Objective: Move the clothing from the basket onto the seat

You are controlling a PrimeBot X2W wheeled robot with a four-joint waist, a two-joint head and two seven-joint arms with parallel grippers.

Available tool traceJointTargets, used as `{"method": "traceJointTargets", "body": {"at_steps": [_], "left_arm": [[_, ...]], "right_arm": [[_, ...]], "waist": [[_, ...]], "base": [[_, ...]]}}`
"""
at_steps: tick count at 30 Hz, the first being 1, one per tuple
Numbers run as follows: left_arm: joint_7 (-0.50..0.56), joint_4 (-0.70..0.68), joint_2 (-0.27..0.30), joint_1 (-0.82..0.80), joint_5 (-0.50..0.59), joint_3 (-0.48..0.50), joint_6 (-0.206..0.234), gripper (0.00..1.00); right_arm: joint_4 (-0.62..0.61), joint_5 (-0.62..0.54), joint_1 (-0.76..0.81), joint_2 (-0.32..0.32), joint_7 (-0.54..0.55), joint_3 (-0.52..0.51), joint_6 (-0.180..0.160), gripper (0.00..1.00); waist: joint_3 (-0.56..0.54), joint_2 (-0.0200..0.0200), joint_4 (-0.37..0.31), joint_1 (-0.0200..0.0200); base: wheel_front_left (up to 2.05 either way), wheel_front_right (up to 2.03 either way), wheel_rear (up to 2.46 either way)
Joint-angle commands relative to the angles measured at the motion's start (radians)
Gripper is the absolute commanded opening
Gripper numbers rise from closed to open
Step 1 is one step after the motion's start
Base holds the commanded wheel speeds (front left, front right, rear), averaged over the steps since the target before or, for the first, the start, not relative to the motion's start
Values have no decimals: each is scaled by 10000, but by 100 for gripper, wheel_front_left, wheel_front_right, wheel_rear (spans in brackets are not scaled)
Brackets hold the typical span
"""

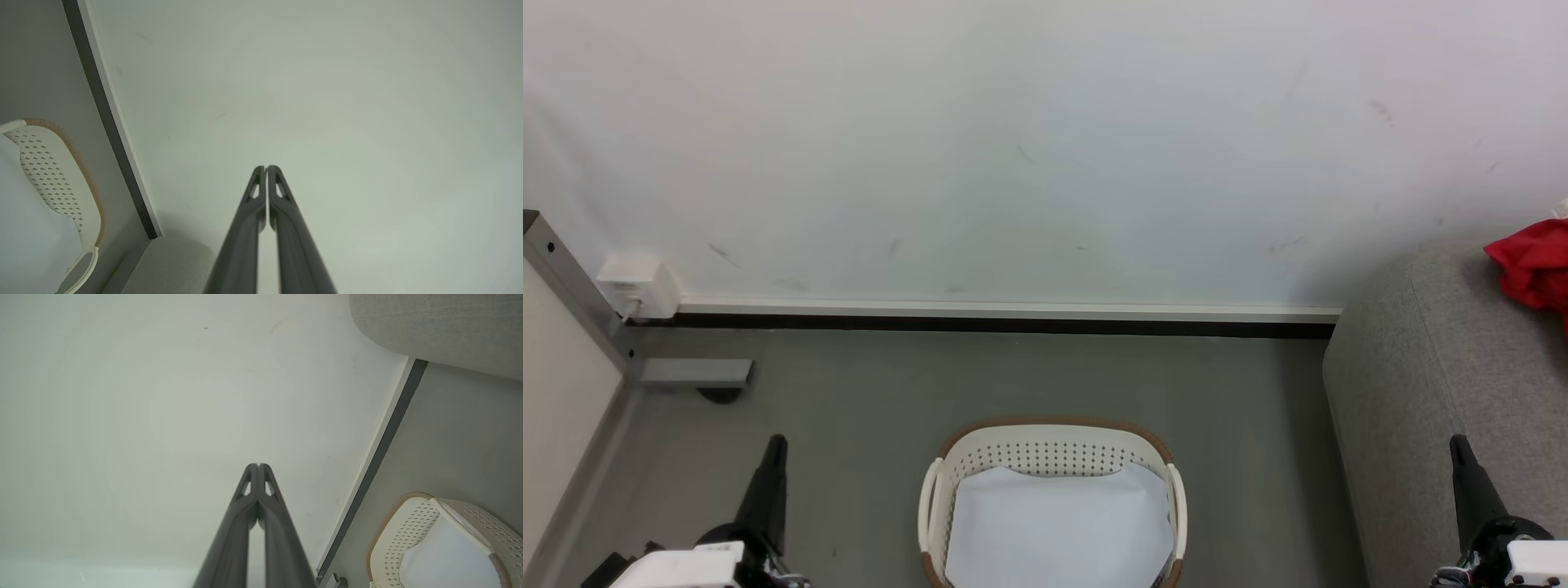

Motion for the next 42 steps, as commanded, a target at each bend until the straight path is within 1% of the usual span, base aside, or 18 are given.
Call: {"method": "traceJointTargets", "body": {"at_steps": [1, 42], "left_arm": [[40, -37, 19, -79, -138, 25, -19, 0], [38, -38, 20, -78, -140, 22, -19, 0]], "right_arm": [[-53, 19, -135, -30, 29, -41, -23, 0], [-53, 20, -135, -30, 27, -39, -24, 0]], "waist": [[0, -1, 0, 0], [0, -1, 0, 0]], "base": [[0, 0, 0], [0, 0, 0]]}}
